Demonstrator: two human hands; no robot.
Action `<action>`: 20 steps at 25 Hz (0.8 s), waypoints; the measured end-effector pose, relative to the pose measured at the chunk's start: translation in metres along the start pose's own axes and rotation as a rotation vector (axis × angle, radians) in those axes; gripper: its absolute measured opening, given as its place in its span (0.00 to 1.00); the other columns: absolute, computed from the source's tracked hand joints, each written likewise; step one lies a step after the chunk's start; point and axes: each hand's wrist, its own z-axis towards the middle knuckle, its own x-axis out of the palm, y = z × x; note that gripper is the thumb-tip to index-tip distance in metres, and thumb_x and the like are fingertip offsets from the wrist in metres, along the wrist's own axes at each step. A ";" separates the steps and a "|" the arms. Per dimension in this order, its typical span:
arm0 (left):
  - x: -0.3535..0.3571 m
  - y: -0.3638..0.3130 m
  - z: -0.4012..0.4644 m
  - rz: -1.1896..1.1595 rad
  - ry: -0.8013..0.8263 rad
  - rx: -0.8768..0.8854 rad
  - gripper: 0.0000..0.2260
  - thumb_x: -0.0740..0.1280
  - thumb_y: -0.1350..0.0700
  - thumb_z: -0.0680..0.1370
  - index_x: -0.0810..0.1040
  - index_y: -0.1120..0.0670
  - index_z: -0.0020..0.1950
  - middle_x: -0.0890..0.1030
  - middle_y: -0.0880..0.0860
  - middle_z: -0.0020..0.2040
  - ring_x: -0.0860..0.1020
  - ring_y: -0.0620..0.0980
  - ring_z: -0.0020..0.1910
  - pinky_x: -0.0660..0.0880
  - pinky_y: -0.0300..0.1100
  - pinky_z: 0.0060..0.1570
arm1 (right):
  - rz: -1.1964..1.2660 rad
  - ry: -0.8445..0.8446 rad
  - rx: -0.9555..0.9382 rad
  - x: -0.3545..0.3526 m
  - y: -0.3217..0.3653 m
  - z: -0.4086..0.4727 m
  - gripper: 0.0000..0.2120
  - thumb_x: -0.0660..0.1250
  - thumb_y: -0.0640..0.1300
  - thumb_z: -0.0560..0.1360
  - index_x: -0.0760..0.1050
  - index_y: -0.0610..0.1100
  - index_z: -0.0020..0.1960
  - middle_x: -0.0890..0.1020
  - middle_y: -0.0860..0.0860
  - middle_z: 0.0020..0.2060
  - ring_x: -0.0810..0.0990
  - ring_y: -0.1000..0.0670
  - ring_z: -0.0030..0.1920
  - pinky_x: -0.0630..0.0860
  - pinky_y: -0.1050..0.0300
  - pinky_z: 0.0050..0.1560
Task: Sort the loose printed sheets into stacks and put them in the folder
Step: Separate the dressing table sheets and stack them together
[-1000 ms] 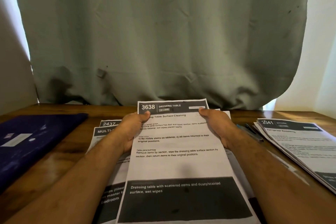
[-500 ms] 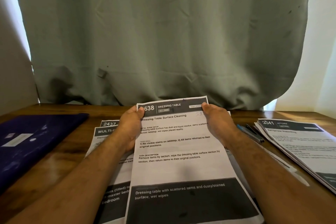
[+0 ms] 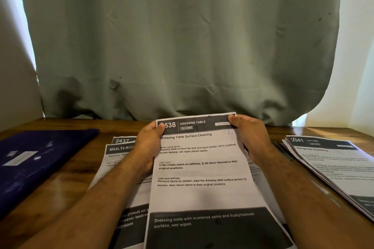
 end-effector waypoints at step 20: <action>0.102 0.038 0.036 0.349 0.085 -0.085 0.06 0.63 0.53 0.84 0.75 0.55 0.52 0.85 0.61 0.45 0.86 0.58 0.38 0.84 0.57 0.40 | -0.598 -0.137 0.079 -0.120 -0.002 0.023 0.03 0.75 0.40 0.72 0.83 0.43 0.39 0.82 0.48 0.26 0.79 0.50 0.23 0.77 0.59 0.27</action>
